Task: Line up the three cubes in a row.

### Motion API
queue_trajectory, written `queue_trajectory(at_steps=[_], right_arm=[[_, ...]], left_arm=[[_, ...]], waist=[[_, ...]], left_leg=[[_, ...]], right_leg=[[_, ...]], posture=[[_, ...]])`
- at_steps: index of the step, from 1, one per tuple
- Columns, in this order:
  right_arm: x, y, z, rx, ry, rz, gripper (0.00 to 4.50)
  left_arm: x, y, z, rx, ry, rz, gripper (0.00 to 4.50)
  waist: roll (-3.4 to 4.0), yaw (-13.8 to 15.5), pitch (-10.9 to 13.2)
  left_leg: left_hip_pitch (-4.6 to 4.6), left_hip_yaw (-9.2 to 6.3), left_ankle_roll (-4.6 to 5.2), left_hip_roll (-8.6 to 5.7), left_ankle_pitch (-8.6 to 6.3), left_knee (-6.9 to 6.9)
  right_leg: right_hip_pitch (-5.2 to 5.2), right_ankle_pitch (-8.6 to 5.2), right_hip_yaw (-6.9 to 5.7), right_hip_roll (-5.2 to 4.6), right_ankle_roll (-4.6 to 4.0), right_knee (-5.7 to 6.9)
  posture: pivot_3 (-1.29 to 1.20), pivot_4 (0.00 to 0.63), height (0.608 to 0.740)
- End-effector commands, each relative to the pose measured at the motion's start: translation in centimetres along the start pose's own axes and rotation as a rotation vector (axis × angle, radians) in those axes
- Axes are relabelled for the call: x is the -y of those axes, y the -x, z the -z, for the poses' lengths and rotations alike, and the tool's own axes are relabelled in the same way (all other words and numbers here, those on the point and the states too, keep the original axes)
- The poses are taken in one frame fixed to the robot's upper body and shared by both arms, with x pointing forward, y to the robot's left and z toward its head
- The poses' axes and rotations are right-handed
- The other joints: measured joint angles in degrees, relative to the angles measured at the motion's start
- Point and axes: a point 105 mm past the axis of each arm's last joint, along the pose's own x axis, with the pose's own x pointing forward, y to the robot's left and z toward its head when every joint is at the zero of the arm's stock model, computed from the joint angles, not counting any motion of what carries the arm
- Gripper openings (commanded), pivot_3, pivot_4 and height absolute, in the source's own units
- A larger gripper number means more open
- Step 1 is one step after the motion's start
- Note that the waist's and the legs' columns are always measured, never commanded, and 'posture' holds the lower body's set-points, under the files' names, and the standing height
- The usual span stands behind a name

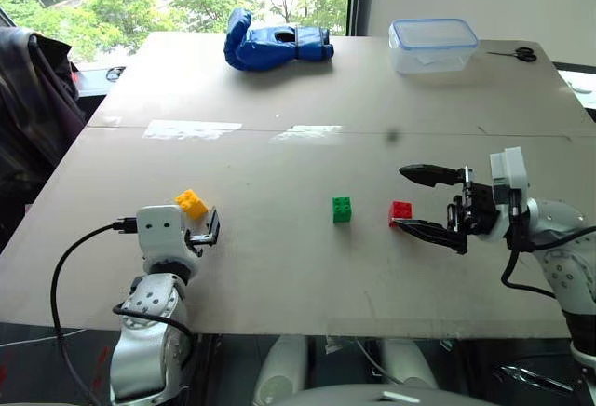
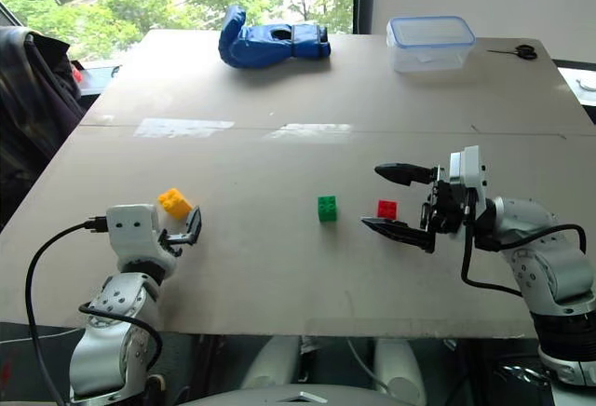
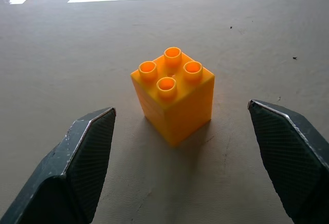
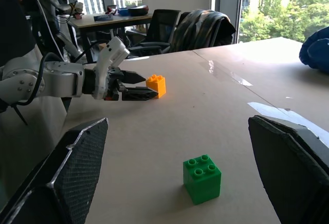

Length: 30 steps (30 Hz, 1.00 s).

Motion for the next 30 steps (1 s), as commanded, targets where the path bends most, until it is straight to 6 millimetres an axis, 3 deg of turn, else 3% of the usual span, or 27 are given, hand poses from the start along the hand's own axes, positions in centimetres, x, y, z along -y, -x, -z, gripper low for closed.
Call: queue_trajectory(at_steps=[1, 7, 22, 25, 30], right_arm=[[-0.5, 0.0, -1.1, 0.017, 0.052, -0.004, 4.5], [-0.6, 0.0, -1.4, 0.017, 0.059, 0.002, 4.5], [-0.2, -0.2, -1.7, 0.018, 0.086, 0.025, 4.5], [-0.2, -0.3, -1.7, 0.021, 0.084, 0.023, 4.5], [-0.3, -0.5, -1.6, 0.024, 0.082, 0.02, 4.5]], left_arm=[[0.1, -0.6, -0.5, 0.022, -0.005, -0.049, 4.22], [0.5, -1.5, -0.2, 0.021, 0.019, -0.095, 4.22], [1.0, -1.1, -0.5, 0.028, 0.064, -0.184, 4.22], [0.8, -1.3, -0.9, 0.039, 0.069, -0.2, 3.49], [0.8, -1.9, -1.2, 0.05, 0.084, -0.203, 1.21]], waist=[[0.01, 0.07, -0.01], [0.01, 0.04, -0.01], [0.01, 0.12, -0.01], [0.01, 0.11, -0.01], [0.01, 0.11, -0.01]], left_leg=[[0.0, 0.0, 0.0, 0.0, 0.0, 0.0], [-0.01, -0.01, 0.0, -0.02, 0.0, 0.01], [-0.02, -0.01, 0.0, -0.02, 0.0, 0.01], [-0.02, -0.02, 0.0, -0.03, 0.0, 0.01], [-0.02, 0.0, 0.0, -0.03, 0.0, 0.01]], right_leg=[[0.0, 0.0, -0.02, 0.0, 0.0, 0.0], [0.0, 0.0, -0.1, -0.01, 0.01, -0.02], [0.0, 0.0, -0.09, -0.02, 0.01, -0.03], [0.0, 0.0, -0.11, -0.01, 0.01, -0.02], [0.0, 0.0, -0.1, -0.01, 0.01, -0.03]], posture=[[0.0, 0.15, 0.74], [0.0, 0.15, 0.74], [0.0, 0.15, 0.74], [0.0, 0.15, 0.74], [0.0, 0.15, 0.74]])
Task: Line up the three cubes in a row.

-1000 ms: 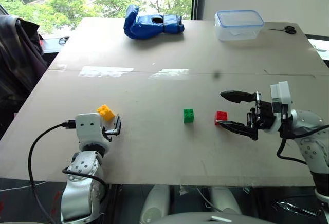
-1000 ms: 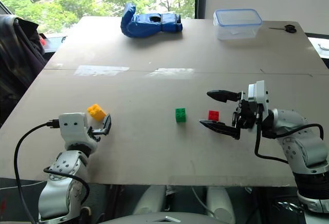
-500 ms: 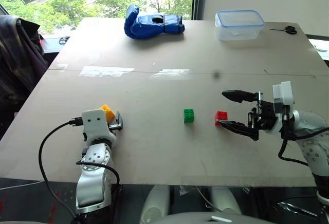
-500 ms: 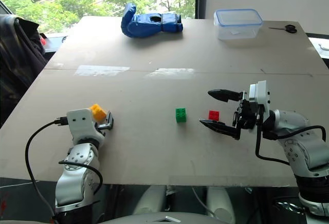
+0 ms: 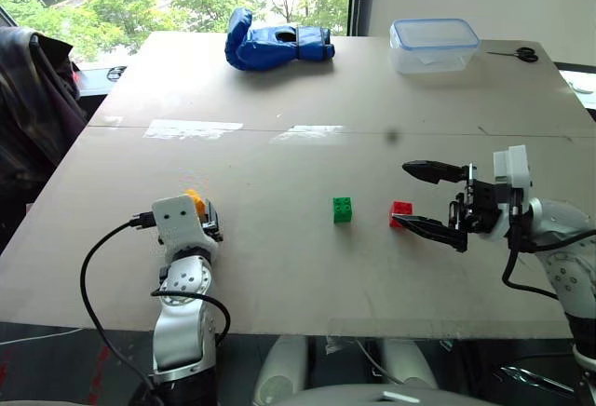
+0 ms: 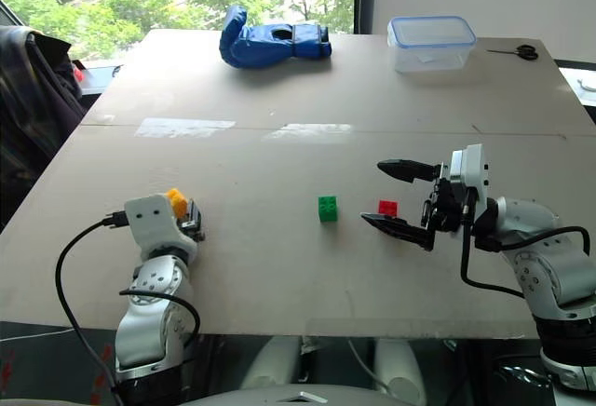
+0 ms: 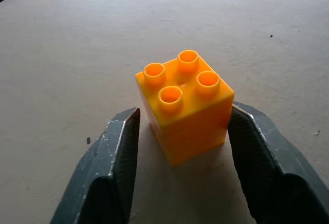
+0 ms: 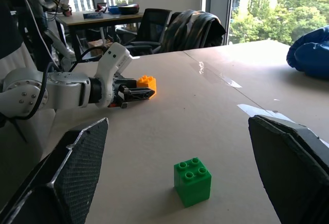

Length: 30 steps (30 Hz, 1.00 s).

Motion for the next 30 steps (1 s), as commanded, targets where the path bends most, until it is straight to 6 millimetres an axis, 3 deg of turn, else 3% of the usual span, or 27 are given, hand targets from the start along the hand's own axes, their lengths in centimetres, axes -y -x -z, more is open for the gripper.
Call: queue_trajectory(at_steps=[1, 4, 9, 12, 15, 17, 20, 24, 30], right_arm=[[-0.3, -0.3, -1.1, 0.028, 0.051, -0.017, 4.5], [-0.3, -0.3, -1.2, 0.03, 0.053, -0.016, 4.5], [-0.3, -0.4, -1.2, 0.032, 0.055, -0.012, 4.5], [-0.2, 0.0, -1.2, 0.034, 0.052, 0.002, 4.5], [0.0, 0.4, -0.9, 0.023, 0.045, 0.014, 4.5], [0.0, 0.8, -0.5, 0.005, 0.033, 0.019, 4.5], [-0.1, 1.1, -0.1, -0.014, 0.03, 0.021, 4.5], [-0.1, 1.3, -0.2, -0.013, 0.044, 0.049, 4.5], [-0.6, 1.4, -0.1, -0.008, 0.041, 0.07, 4.5]], left_arm=[[-0.6, -0.2, -0.9, 0.037, 0.011, -0.036, 1.21], [-0.8, -0.4, -0.9, 0.037, 0.013, -0.037, 1.21], [0.5, -1.1, -2.2, 0.091, 0.012, 0.122, 1.21], [4.3, -1.3, -5.1, 0.189, -0.055, 0.621, 1.21], [6.9, 0.5, -6.8, 0.245, -0.227, 1.061, 1.21], [8.4, 2.1, -6.9, 0.267, -0.448, 1.313, 1.21], [9.5, 3.2, -6.5, 0.238, -0.593, 1.535, 1.21], [10.0, 2.7, -5.1, 0.15, -0.78, 1.701, 1.21], [10.3, 0.5, -4.8, 0.11, -0.824, 1.738, 1.21]], waist=[[0.0, 0.0, 0.0], [0.0, -0.07, 0.0], [0.0, 0.02, 0.0], [0.01, 0.05, 0.01], [0.06, -0.07, 0.02], [0.08, -0.15, 0.02], [0.12, -0.18, 0.04], [0.12, -0.27, 0.05], [0.12, -1.01, 0.05]], left_leg=[[0.0, 0.0, 0.0, 0.0, 0.0, 0.0], [0.0, 0.0, 0.0, 0.0, 0.0, 0.0], [0.0, -0.01, 0.0, 0.0, 0.0, 0.0], [-0.02, -0.08, -0.07, -0.04, 0.04, 0.0], [-0.07, -0.04, -0.31, -0.07, 0.18, 0.0], [-0.02, 0.0, -0.3, -0.04, 0.18, -0.01], [-0.05, 0.05, -0.27, -0.06, 0.15, -0.05], [-0.07, 0.05, -0.24, -0.07, 0.14, -0.07], [-0.07, 0.05, 0.01, -0.07, 0.0, -0.05]], right_leg=[[0.0, 0.0, 0.0, 0.0, 0.0, 0.0], [0.0, 0.0, 0.0, 0.01, 0.0, 0.0], [0.0, 0.0, -0.02, 0.0, 0.0, 0.0], [0.0, -0.01, -0.16, 0.02, -0.01, 0.05], [-0.01, -0.01, -0.23, 0.07, -0.04, 0.02], [0.0, -0.01, -0.11, 0.04, -0.04, -0.01], [-0.01, -0.01, -0.05, 0.05, -0.03, -0.14], [-0.04, -0.01, -0.07, 0.11, -0.02, -0.14], [-0.06, -0.01, -0.06, 0.22, -0.01, -0.08]], posture=[[0.0, 0.15, 0.74], [0.0, 0.15, 0.74], [0.0, 0.15, 0.74], [0.0, 0.15, 0.74], [0.0, 0.15, 0.74], [0.0, 0.15, 0.74], [0.0, 0.15, 0.74], [0.0, 0.15, 0.74], [0.0, 0.15, 0.74]])
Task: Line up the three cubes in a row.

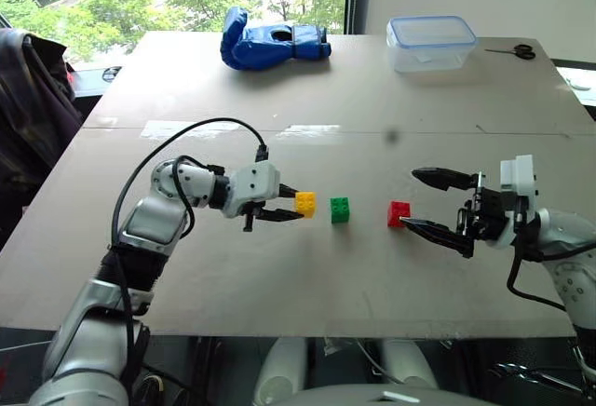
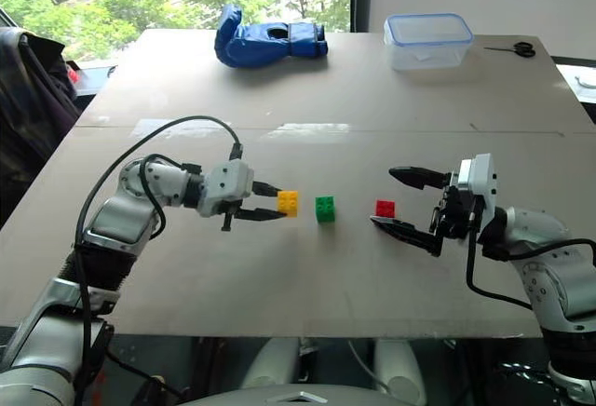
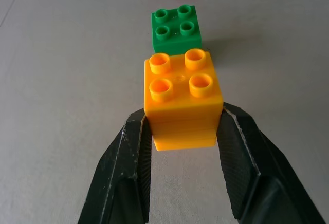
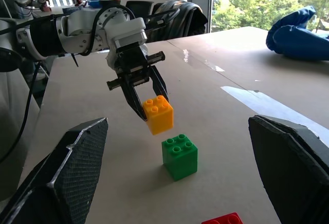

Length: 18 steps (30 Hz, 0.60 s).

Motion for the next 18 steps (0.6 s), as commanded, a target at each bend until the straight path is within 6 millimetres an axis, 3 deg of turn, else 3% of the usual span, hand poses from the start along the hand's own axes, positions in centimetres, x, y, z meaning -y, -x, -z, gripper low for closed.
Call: queue_trajectory(at_steps=[1, 5, 18], right_arm=[[-0.5, 0.1, -1.0, 0.022, 0.051, 0.004, 4.5], [-0.5, 0.2, -0.9, 0.018, 0.051, 0.014, 4.5], [-0.6, 0.2, -0.9, 0.016, 0.05, 0.013, 4.5]], left_arm=[[-0.5, 0.1, 0.2, 0.019, -0.002, 0.027, 1.21], [0.3, 0.3, 1.7, -0.036, -0.026, 0.094, 1.21], [1.2, 1.5, 4.8, -0.04, 0.076, 0.078, 1.21]], waist=[[0.0, -0.25, 0.0], [0.0, -0.86, 0.0], [0.0, -0.99, -0.01]], left_leg=[[0.0, -0.01, 0.0, 0.0, 0.0, 0.01], [0.0, 0.02, 0.02, 0.0, -0.01, 0.03], [0.11, 0.01, 0.04, 0.05, -0.01, 0.03]], right_leg=[[0.0, 0.0, 0.0, 0.0, 0.0, 0.0], [-0.01, 0.0, 0.04, -0.01, 0.01, 0.01], [-0.02, 0.0, 0.1, 0.07, 0.01, 0.16]], posture=[[0.0, 0.15, 0.74], [0.0, 0.15, 0.74], [0.0, 0.15, 0.74]])
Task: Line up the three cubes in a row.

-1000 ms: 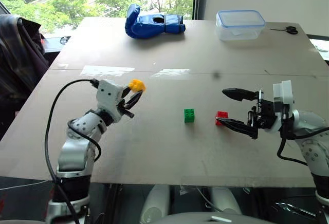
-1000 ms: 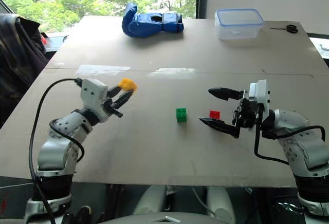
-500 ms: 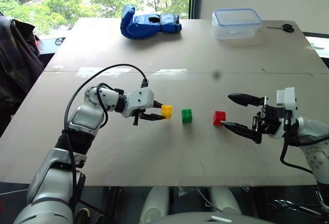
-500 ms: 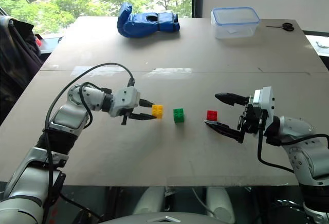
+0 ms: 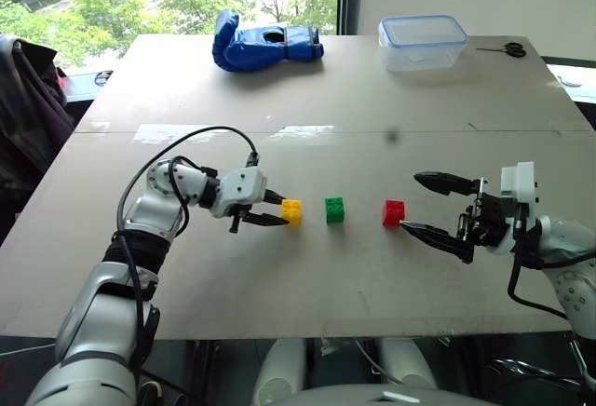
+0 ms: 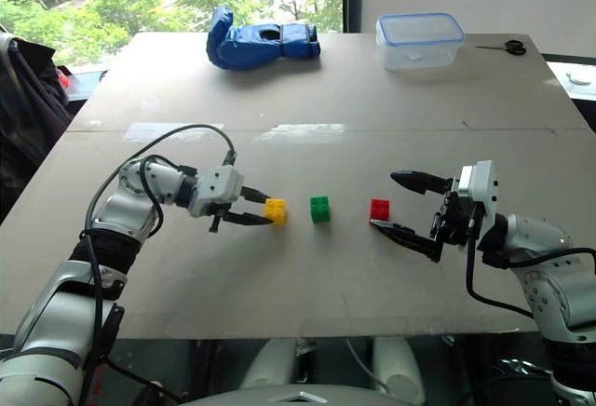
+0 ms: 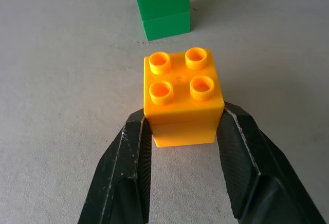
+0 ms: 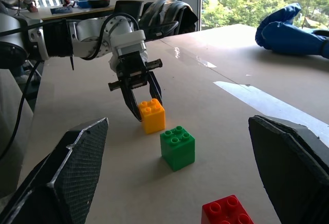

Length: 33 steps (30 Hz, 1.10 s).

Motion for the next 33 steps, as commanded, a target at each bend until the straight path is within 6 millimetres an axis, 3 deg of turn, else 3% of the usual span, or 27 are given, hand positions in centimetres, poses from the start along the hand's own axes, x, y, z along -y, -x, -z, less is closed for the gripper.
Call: queue_trajectory(at_steps=[1, 5, 6, 11, 18, 25, 33], right_arm=[[-0.3, 0.0, -1.2, 0.021, 0.058, -0.014, 4.5], [-0.3, -0.1, -1.3, 0.019, 0.059, -0.018, 4.5], [-0.3, -0.1, -1.3, 0.018, 0.06, -0.019, 4.5], [-0.4, 0.0, -1.4, 0.015, 0.057, -0.023, 4.5], [-0.5, 0.1, -1.3, 0.012, 0.052, -0.023, 4.5], [-0.5, 1.0, -0.8, -0.006, 0.04, -0.002, 4.5], [-1.0, 5.3, 1.8, -0.132, -0.025, 0.077, 4.5]], left_arm=[[0.8, 0.7, 1.9, -0.048, 0.059, 0.003, 1.21], [0.9, 0.7, 2.8, -0.056, 0.077, -0.014, 1.21], [0.9, 0.7, 3.0, -0.058, 0.079, -0.019, 2.27], [0.6, 1.0, 3.2, -0.058, 0.063, -0.046, 4.42], [0.7, 2.3, 2.0, -0.007, 0.059, -0.048, 4.47], [0.6, 5.8, -2.3, 0.171, 0.174, -0.13, 4.47], [4.5, 6.8, -2.8, 0.189, 0.359, -0.185, 4.47]], waist=[[0.0, -0.07, 0.0], [0.01, -0.11, -0.03], [0.03, -0.13, -0.04], [0.01, 0.08, -0.05], [0.01, -0.1, -0.04], [-0.01, 0.25, -0.01], [0.03, 0.22, -0.01]], left_leg=[[0.01, 0.0, 0.0, 0.01, 0.0, 0.0], [0.08, 0.04, 0.0, 0.01, 0.0, 0.0], [0.1, 0.05, 0.0, 0.01, 0.0, 0.0], [0.09, 0.06, 0.01, 0.0, 0.0, 0.02], [0.07, 0.06, 0.01, 0.01, 0.0, 0.02], [-0.11, -0.04, 0.01, 0.18, 0.0, 0.04], [-0.08, -0.01, 0.03, 0.18, -0.02, 0.01]], right_leg=[[0.0, 0.0, 0.01, 0.02, 0.0, 0.02], [0.01, 0.0, 0.07, 0.03, 0.0, 0.06], [0.02, 0.0, 0.1, 0.04, 0.0, 0.07], [0.03, 0.0, 0.1, 0.03, 0.0, 0.07], [0.02, 0.0, 0.12, 0.04, 0.0, 0.05], [-0.06, 0.0, 0.02, -0.01, 0.0, 0.0], [-0.02, -0.01, 0.05, -0.07, 0.02, -0.06]], posture=[[0.0, 0.15, 0.74], [0.0, 0.15, 0.74], [0.0, 0.15, 0.74], [0.0, 0.15, 0.74], [0.0, 0.15, 0.74], [0.0, 0.15, 0.74], [0.0, 0.15, 0.74]])
